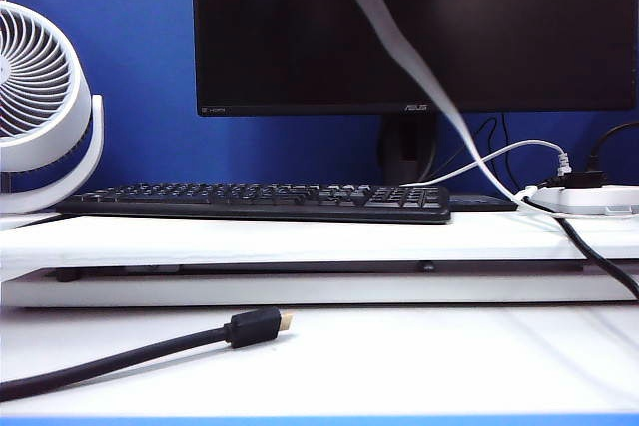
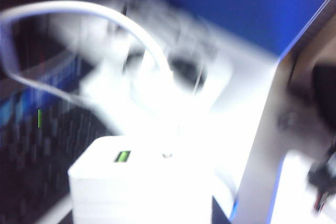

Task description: Pick up the Type-C charging cable and the charging base, insert one end of the Type-C charger into the corresponding slot on the base, and finally place the plugged-in charger back on the table.

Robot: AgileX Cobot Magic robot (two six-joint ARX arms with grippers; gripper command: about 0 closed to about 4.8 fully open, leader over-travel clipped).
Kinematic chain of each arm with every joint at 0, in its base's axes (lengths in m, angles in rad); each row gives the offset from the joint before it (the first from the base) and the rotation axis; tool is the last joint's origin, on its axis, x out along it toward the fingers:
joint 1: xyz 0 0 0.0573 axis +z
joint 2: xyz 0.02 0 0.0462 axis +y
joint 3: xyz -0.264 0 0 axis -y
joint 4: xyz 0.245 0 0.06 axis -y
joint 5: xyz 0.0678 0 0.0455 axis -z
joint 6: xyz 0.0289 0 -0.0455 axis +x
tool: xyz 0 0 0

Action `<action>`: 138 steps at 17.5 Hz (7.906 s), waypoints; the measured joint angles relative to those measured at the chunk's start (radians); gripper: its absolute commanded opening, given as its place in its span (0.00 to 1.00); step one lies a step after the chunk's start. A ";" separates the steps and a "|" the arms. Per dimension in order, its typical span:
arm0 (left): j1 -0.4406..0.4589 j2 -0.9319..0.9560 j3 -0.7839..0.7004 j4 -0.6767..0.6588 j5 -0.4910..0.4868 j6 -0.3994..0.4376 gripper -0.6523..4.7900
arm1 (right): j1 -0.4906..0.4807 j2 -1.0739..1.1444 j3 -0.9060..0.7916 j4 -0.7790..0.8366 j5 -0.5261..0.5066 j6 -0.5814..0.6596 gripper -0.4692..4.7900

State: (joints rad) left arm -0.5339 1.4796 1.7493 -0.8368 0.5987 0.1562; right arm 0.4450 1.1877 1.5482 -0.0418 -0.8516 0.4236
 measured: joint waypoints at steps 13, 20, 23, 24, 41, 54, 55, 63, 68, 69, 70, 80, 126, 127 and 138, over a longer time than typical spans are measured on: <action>-0.020 0.467 -0.001 -0.203 -0.324 0.134 0.11 | 0.000 -0.005 0.000 -0.008 0.073 -0.035 0.53; -0.058 0.515 -0.001 -0.202 -0.381 0.146 0.33 | 0.000 -0.005 0.000 -0.126 0.176 -0.107 0.53; -0.069 0.517 -0.001 -0.192 -0.403 0.146 0.56 | 0.000 -0.005 0.000 -0.131 0.183 -0.111 0.53; -0.069 0.518 -0.001 -0.187 -0.412 0.146 0.63 | 0.000 -0.005 0.000 -0.131 0.184 -0.111 0.53; -0.069 0.248 0.006 -0.150 -0.422 0.092 0.13 | 0.000 -0.091 0.000 -0.327 0.537 -0.347 0.08; -0.069 -0.561 0.005 -0.069 -0.423 -0.027 0.11 | 0.001 -0.515 -0.677 -0.280 0.639 -0.439 0.08; -0.069 -0.605 0.005 -0.093 -0.423 -0.031 0.11 | 0.000 -0.563 -0.780 -0.214 0.666 -0.431 0.08; -0.069 -0.851 0.005 -0.338 -0.433 -0.054 0.11 | 0.000 -0.833 -1.326 -0.081 0.900 -0.326 0.08; -0.069 -0.932 -0.143 -0.360 -0.438 -0.127 0.11 | 0.000 -0.900 -1.482 -0.132 1.008 -0.322 0.08; -0.069 -0.944 -0.209 -0.341 -0.423 -0.134 0.11 | 0.000 -0.904 -1.484 -0.169 1.008 -0.322 0.08; -0.069 -0.959 -0.288 -0.293 -0.404 -0.136 0.11 | 0.001 -0.904 -1.487 -0.185 1.008 -0.322 0.08; -0.069 -0.948 -1.229 0.790 -0.404 -0.261 0.11 | 0.001 -0.904 -1.489 -0.187 1.008 -0.322 0.08; 0.489 -1.477 -1.740 0.671 -0.678 -0.192 0.11 | -0.003 -0.918 -1.489 -0.187 1.007 -0.322 0.08; 0.489 -1.477 -1.740 0.671 -0.678 -0.192 0.11 | -0.017 -0.941 -1.490 -0.195 0.996 -0.322 0.08; 0.489 -1.477 -1.740 0.671 -0.671 -0.193 0.11 | -0.407 -1.184 -1.539 -0.128 0.905 -0.357 0.08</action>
State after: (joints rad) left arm -0.0448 0.0025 0.0097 -0.1654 -0.0723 -0.0364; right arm 0.0383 0.0032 0.0093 -0.1699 0.0532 0.0662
